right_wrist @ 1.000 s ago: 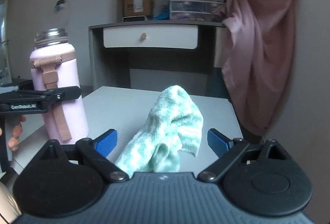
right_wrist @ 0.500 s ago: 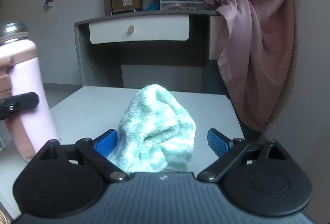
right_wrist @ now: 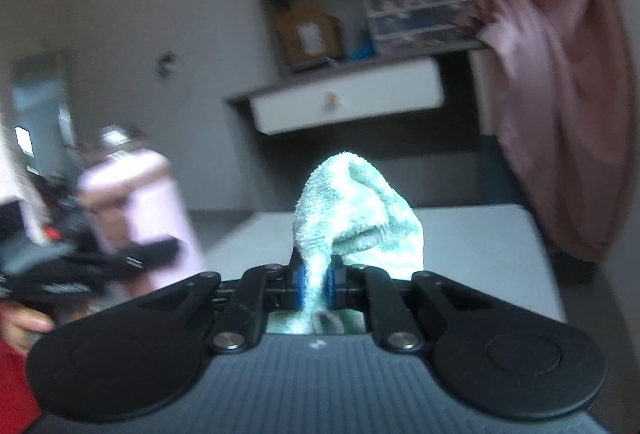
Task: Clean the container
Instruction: 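Wipe the towel around the bottle side with the right gripper while the left holds it, then keep wiping the bottle side with the towel in the right gripper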
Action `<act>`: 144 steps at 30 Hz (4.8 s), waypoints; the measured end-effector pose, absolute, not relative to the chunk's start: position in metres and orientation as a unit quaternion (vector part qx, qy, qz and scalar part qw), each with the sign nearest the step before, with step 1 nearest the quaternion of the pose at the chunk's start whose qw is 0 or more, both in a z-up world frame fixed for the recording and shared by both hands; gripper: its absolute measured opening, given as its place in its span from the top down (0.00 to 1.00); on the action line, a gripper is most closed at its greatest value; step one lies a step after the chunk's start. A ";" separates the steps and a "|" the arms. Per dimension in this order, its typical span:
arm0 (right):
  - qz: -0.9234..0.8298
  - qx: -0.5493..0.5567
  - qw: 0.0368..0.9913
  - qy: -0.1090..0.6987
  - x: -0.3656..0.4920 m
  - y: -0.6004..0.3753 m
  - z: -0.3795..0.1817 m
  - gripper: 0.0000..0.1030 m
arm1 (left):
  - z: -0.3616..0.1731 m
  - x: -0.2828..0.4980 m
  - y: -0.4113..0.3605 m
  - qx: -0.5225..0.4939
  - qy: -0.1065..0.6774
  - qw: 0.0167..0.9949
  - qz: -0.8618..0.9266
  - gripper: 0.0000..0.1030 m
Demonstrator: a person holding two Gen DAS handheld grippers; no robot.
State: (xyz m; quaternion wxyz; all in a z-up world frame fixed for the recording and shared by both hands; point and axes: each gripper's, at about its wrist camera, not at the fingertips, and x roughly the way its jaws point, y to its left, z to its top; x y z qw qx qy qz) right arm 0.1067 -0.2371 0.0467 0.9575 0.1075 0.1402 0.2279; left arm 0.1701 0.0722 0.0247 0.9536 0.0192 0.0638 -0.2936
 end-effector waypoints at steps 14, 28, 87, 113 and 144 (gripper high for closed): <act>0.391 0.203 0.894 0.079 0.120 -0.226 0.082 0.90 | 0.023 0.182 0.081 0.017 0.063 0.941 -0.333 0.17; 0.391 0.243 0.878 0.128 0.149 -0.218 0.045 0.90 | 0.027 0.185 0.065 0.022 0.063 0.944 -0.323 0.17; 0.378 0.206 0.888 0.162 0.138 -0.213 0.045 0.89 | 0.024 0.178 0.042 0.055 0.077 0.948 -0.304 0.18; 0.399 0.211 0.880 0.147 0.149 -0.218 0.059 0.89 | 0.027 0.178 0.032 0.045 0.077 0.948 -0.307 0.18; 0.404 0.213 0.875 0.162 0.151 -0.219 0.054 0.88 | 0.026 0.175 0.034 0.057 0.079 0.950 -0.297 0.18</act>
